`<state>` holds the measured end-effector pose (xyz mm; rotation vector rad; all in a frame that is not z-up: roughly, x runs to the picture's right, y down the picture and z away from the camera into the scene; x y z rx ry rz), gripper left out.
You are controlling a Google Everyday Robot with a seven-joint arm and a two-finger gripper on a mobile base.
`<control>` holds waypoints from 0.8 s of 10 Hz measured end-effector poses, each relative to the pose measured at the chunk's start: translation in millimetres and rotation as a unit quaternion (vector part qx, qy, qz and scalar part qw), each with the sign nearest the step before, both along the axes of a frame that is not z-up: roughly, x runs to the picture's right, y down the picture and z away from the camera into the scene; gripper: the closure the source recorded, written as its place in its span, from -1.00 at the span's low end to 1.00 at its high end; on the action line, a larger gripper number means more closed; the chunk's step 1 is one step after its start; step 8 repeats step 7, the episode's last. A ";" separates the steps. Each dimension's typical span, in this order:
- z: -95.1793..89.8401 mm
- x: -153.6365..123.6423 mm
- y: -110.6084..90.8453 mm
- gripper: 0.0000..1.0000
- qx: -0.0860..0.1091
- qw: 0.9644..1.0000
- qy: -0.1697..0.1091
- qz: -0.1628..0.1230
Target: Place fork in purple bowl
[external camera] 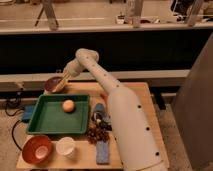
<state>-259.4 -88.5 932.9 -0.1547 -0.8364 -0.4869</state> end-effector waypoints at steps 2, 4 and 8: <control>-2.7 -6.3 -1.1 0.21 0.009 1.000 -0.001 0.002; -1.5 -12.3 -12.6 0.62 0.039 0.999 -0.013 0.012; 3.3 -51.1 -27.3 1.00 0.068 0.996 -0.039 0.035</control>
